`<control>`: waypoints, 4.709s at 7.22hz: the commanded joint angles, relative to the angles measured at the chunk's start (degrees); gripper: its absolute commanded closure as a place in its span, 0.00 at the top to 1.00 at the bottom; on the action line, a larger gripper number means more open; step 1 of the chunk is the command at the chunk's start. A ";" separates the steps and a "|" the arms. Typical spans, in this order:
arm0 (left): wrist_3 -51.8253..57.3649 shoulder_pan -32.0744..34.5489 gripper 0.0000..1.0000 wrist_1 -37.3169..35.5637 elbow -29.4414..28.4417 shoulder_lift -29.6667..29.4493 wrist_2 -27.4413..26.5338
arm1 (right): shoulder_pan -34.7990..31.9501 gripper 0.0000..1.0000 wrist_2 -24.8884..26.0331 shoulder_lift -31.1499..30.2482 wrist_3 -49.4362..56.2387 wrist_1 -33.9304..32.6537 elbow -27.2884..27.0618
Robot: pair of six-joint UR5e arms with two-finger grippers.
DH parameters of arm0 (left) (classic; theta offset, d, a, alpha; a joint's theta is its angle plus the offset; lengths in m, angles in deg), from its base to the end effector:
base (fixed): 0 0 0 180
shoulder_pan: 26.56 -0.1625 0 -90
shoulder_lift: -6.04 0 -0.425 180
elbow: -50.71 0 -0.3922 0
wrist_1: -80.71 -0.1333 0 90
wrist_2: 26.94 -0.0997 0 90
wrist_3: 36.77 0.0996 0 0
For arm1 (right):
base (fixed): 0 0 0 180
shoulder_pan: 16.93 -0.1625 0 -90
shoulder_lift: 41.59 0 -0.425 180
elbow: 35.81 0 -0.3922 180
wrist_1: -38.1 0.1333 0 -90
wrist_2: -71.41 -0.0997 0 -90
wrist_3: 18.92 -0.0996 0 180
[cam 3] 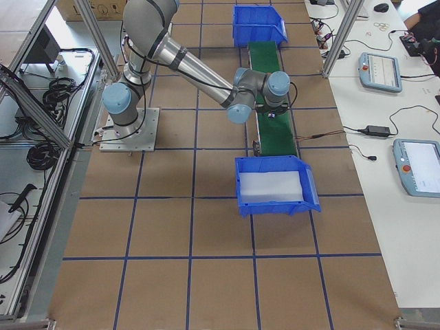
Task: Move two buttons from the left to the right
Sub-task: 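Grasp the yellow button with the right gripper and lift it, then carry the yellow button into the blue bin beside the conveyor end, then release the yellow button and move the right gripper back over the belt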
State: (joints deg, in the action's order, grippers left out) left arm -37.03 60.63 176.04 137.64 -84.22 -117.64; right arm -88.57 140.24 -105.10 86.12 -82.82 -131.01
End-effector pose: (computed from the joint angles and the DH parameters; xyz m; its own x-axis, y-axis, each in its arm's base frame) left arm -0.1080 -0.4948 0.5028 -0.9985 -0.0530 -0.0124 -0.0535 0.9976 0.0439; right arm -0.0352 -0.6434 0.2426 -0.0749 -0.9939 0.0807 -0.9350 0.0419 -0.3522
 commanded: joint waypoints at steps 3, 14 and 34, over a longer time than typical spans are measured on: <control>0.00 0.00 1.00 0.03 0.00 0.00 0.00 | 0.62 0.08 6.98 -1.08 0.33 -0.02 3.68; -0.09 0.00 1.00 0.03 0.00 0.00 0.00 | 28.66 0.08 5.08 10.42 33.82 10.45 18.56; 0.00 0.00 1.00 0.03 0.00 0.00 0.00 | -4.20 1.00 24.61 -2.41 5.57 3.15 4.06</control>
State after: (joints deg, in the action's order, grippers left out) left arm -37.03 60.63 176.00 137.64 -84.22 -117.65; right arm -90.62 164.31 -108.11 96.26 -77.86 -125.03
